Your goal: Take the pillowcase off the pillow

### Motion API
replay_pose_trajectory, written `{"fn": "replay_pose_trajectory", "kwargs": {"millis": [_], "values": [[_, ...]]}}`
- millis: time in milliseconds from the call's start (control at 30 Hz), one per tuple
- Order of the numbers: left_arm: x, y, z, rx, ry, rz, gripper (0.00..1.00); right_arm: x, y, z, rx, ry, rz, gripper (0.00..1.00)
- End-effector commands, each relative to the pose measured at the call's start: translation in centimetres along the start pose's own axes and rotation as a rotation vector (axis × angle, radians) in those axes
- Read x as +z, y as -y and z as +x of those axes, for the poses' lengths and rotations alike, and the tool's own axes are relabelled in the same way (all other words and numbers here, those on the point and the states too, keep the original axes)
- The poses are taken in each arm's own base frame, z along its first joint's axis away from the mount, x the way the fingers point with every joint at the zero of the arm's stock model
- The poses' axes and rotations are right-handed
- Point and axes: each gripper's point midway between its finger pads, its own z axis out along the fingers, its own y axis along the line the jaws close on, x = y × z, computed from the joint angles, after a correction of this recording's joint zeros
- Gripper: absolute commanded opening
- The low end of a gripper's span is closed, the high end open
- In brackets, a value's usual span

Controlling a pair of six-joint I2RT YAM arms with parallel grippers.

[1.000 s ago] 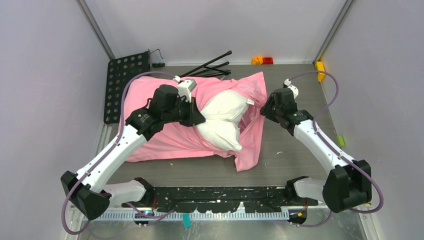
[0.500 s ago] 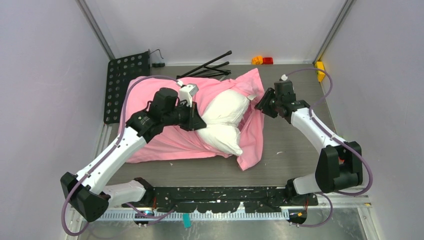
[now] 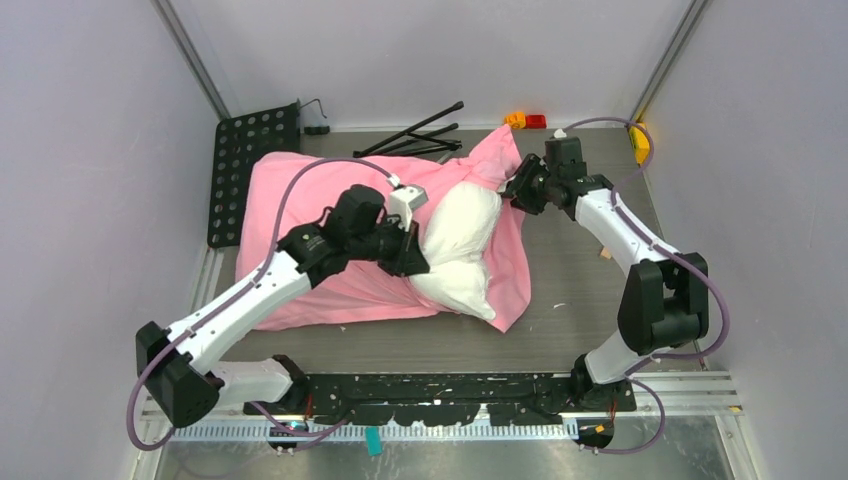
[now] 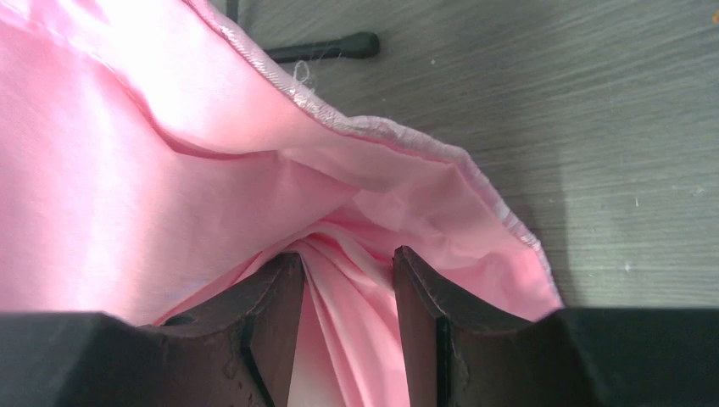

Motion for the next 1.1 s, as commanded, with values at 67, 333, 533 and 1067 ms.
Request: {"fn": "replay_pose_trajectory", "kwargs": {"millis": [67,333,533,1067], "values": [[0.8,1.5,7.2,0.051,-0.275,0.031,0.0,-0.5,-2.6,-8.1,0.041,0.239,-0.058,0.49],[0.3,6.0,12.0,0.208,-0.457,0.255,0.0,2.0,-0.8,-8.7,0.099,0.209,-0.016,0.52],[0.1,6.7,14.7,0.251,-0.586,0.304,0.0,2.9,0.7,-8.3,0.103,0.203,0.027,0.56],[3.1,4.7,4.8,0.289,-0.199,-0.016,0.0,2.1,1.0,-5.6,0.034,0.14,-0.037,0.67]]}}
